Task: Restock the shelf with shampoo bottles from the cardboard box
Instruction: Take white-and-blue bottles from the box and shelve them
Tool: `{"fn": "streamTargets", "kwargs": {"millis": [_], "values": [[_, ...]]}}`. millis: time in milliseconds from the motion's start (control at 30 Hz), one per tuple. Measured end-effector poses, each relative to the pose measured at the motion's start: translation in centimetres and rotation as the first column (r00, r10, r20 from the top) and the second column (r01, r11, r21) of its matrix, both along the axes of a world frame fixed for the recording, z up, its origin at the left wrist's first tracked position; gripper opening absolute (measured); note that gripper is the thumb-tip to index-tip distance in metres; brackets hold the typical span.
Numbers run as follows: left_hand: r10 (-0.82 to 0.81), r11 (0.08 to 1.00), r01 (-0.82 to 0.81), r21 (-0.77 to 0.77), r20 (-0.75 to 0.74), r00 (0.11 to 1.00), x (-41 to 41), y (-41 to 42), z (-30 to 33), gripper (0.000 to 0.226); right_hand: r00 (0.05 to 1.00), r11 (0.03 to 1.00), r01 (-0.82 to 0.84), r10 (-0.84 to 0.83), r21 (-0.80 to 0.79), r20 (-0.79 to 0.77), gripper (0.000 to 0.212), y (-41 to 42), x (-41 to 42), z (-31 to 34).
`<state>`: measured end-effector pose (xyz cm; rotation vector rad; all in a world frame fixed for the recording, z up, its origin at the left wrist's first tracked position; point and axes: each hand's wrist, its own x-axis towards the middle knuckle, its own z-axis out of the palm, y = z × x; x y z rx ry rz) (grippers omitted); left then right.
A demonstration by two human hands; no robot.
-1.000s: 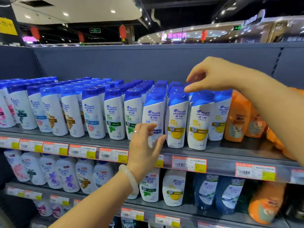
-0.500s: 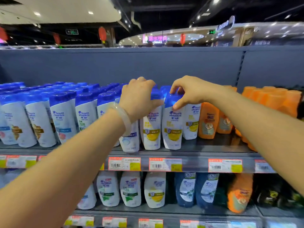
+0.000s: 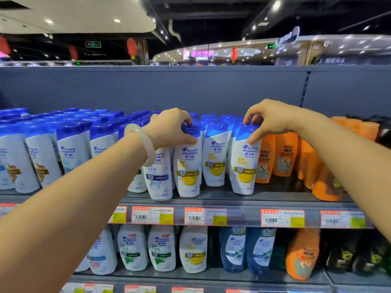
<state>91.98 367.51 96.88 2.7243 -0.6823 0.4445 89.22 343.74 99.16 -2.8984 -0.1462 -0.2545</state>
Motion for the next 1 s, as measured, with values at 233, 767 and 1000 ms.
{"fn": "streamTargets", "kwargs": {"millis": [233, 767, 1000], "values": [[-0.007, 1.0, 0.007, -0.01, 0.002, 1.0, 0.0, 0.3, 0.1, 0.042, 1.0, 1.0, 0.01, -0.01, -0.01, -0.009, 0.051, -0.6, 0.4, -0.1], [-0.097, 0.982, 0.108, -0.153, 0.077, 0.992, 0.2, -4.8, -1.6, 0.04, 0.988, 0.991, -0.023, 0.003, 0.135, 0.151, 0.063, -1.9, -0.3, -2.9], [-0.099, 0.988, 0.117, -0.102, 0.164, 0.982, 0.4, -5.4, -1.8, 0.042, 0.988, 0.992, -0.042, 0.023, 0.121, 0.155, 0.063, -1.9, -0.3, -3.1]]}}
